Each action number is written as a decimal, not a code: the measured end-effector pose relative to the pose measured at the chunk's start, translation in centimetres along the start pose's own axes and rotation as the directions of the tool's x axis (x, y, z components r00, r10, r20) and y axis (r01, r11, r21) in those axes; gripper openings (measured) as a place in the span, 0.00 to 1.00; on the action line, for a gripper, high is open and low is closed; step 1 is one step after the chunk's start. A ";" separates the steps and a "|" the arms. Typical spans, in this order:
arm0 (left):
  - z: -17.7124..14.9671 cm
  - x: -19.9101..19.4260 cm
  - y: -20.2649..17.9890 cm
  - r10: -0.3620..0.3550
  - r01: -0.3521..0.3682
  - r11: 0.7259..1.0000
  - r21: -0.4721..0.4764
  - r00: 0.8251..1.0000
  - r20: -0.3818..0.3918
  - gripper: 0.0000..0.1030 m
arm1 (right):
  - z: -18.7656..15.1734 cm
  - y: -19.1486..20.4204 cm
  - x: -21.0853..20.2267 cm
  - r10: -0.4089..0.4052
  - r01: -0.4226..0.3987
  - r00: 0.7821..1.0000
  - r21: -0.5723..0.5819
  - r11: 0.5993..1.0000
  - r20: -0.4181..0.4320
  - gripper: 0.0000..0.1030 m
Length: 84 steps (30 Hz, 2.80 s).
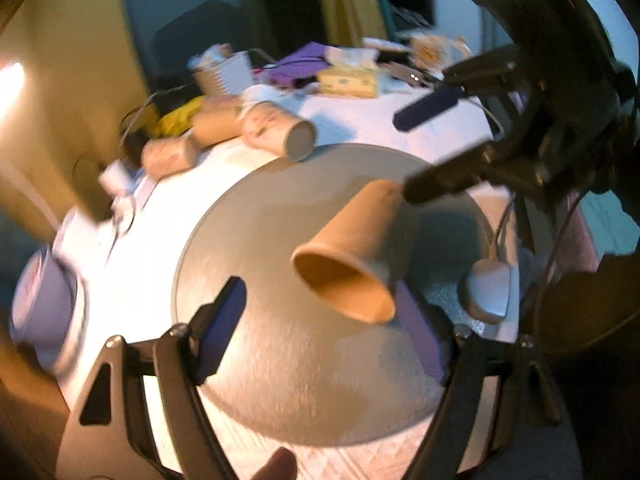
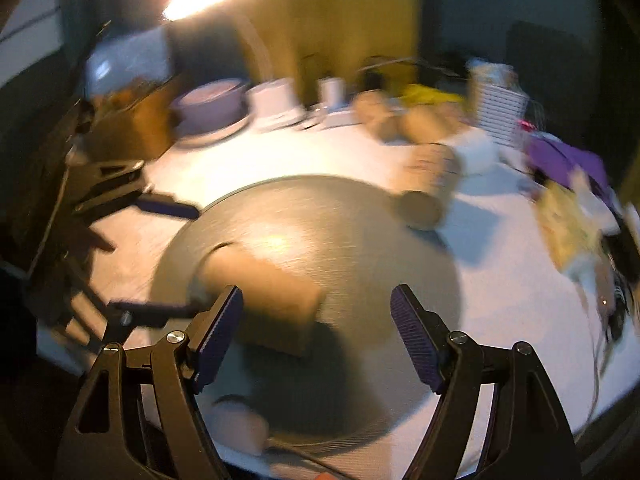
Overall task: Flip cup upright
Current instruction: 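Grasp the cup body with the right gripper while the left gripper releases it, then rotate the cup opening-up and lower it onto the mat with the right gripper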
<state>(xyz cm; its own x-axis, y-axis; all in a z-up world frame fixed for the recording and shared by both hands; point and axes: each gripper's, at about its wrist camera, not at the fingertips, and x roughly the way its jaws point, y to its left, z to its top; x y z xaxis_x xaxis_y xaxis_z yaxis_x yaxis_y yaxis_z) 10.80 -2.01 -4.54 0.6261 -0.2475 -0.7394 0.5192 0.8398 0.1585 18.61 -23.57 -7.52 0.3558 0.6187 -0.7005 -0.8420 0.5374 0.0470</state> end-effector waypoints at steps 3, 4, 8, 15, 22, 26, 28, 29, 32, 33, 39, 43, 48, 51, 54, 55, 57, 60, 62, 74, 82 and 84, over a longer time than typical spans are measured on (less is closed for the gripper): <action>-1.8 -1.1 1.3 -0.007 0.012 0.993 -0.114 0.999 0.046 0.76 | 1.0 2.1 1.4 -0.009 0.000 0.998 -0.138 0.990 -0.064 0.77; -2.0 -1.2 1.5 -0.008 0.016 0.991 -0.134 0.998 0.055 0.76 | 1.2 2.6 1.9 -0.021 0.005 0.996 -0.173 0.985 -0.087 0.77; -4.1 -1.5 3.1 -0.020 0.041 0.970 -0.239 0.996 0.091 0.76 | 1.8 4.8 3.7 -0.078 0.023 0.984 -0.327 0.945 -0.158 0.77; -5.9 -1.6 4.3 -0.058 0.095 0.945 -0.314 0.990 0.125 0.76 | 2.0 7.5 7.0 -0.174 0.015 0.951 -0.524 0.852 -0.255 0.77; -6.2 -2.1 3.9 -0.062 0.103 0.944 -0.314 0.989 0.136 0.76 | 1.4 8.4 9.2 -0.246 0.006 0.917 -0.605 0.796 -0.314 0.77; -6.3 -2.3 3.7 -0.061 0.101 0.944 -0.314 0.989 0.135 0.76 | 1.6 8.3 10.4 -0.267 -0.012 0.900 -0.632 0.775 -0.344 0.77; -6.2 -2.0 3.9 -0.059 0.099 0.943 -0.319 0.990 0.131 0.76 | 1.5 8.3 10.8 -0.272 -0.021 0.895 -0.642 0.766 -0.354 0.77; -6.3 -2.0 4.0 -0.058 0.098 0.941 -0.323 0.990 0.131 0.76 | 1.7 8.3 10.9 -0.270 -0.027 0.894 -0.644 0.765 -0.357 0.77; -6.3 -2.0 4.3 -0.055 0.098 0.936 -0.340 0.990 0.132 0.76 | 1.8 8.6 11.2 -0.273 -0.027 0.895 -0.652 0.757 -0.354 0.77; -6.4 -1.9 4.4 -0.060 0.102 0.933 -0.344 0.990 0.130 0.76 | 2.0 8.6 11.4 -0.270 -0.030 0.895 -0.652 0.758 -0.355 0.77; -6.6 -1.7 4.6 -0.054 0.094 0.929 -0.358 0.991 0.120 0.76 | 2.6 8.5 11.9 -0.259 -0.036 0.899 -0.651 0.758 -0.352 0.73; -6.8 -1.6 4.7 -0.044 0.083 0.928 -0.363 0.992 0.114 0.76 | 2.7 8.4 11.8 -0.251 -0.031 0.904 -0.638 0.769 -0.346 0.64; -6.9 -1.4 4.9 -0.032 0.069 0.926 -0.371 0.994 0.106 0.76 | 3.2 8.2 11.4 -0.221 -0.033 0.914 -0.604 0.796 -0.340 0.63; -7.0 -1.2 5.1 -0.029 0.065 0.924 -0.376 0.994 0.101 0.76 | 3.9 8.2 10.7 -0.202 -0.023 0.928 -0.587 0.809 -0.314 0.63; -7.1 -1.3 5.5 -0.016 0.055 0.919 -0.390 0.995 0.102 0.76 | 5.0 7.5 10.0 -0.148 -0.012 0.950 -0.506 0.862 -0.274 0.63; -7.1 -1.3 5.7 -0.013 0.054 0.917 -0.395 0.995 0.104 0.76 | 5.5 7.1 9.6 -0.121 -0.002 0.963 -0.455 0.890 -0.241 0.63; -7.2 -1.6 6.2 -0.005 0.053 0.909 -0.414 0.993 0.115 0.76 | 6.1 6.1 9.2 -0.094 0.033 0.983 -0.355 0.934 -0.155 0.63; -7.5 -1.8 7.4 0.017 0.042 0.888 -0.459 0.992 0.125 0.76 | 6.2 4.4 8.7 -0.034 0.030 0.999 -0.179 0.983 -0.021 0.63; -7.8 -2.0 8.2 0.043 0.028 0.868 -0.496 0.990 0.131 0.76 | 6.0 3.4 8.5 -0.025 0.029 0.998 -0.084 0.996 0.058 0.63; -8.5 -2.8 9.6 0.113 -0.006 0.824 -0.567 0.982 0.154 0.76 | 5.6 -0.9 9.7 0.066 -0.101 0.974 0.156 0.983 0.216 0.63; -8.3 -2.8 9.0 0.098 0.007 0.837 -0.547 0.982 0.163 0.76 | 4.5 -0.9 8.9 0.031 -0.064 0.978 0.158 0.985 0.204 0.66; -8.2 -2.8 8.8 0.096 0.007 0.841 -0.541 0.982 0.163 0.76 | 4.1 -0.9 8.8 0.028 -0.059 0.981 0.159 0.986 0.191 0.69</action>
<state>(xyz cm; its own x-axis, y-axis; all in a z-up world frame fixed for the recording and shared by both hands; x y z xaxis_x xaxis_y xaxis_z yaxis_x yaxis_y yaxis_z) 8.86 10.06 -6.50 0.7593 -0.2411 -0.6044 0.1267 0.9658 -0.2260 24.17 -16.21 -10.81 0.4030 0.7317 -0.5497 -0.7864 0.5841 0.2009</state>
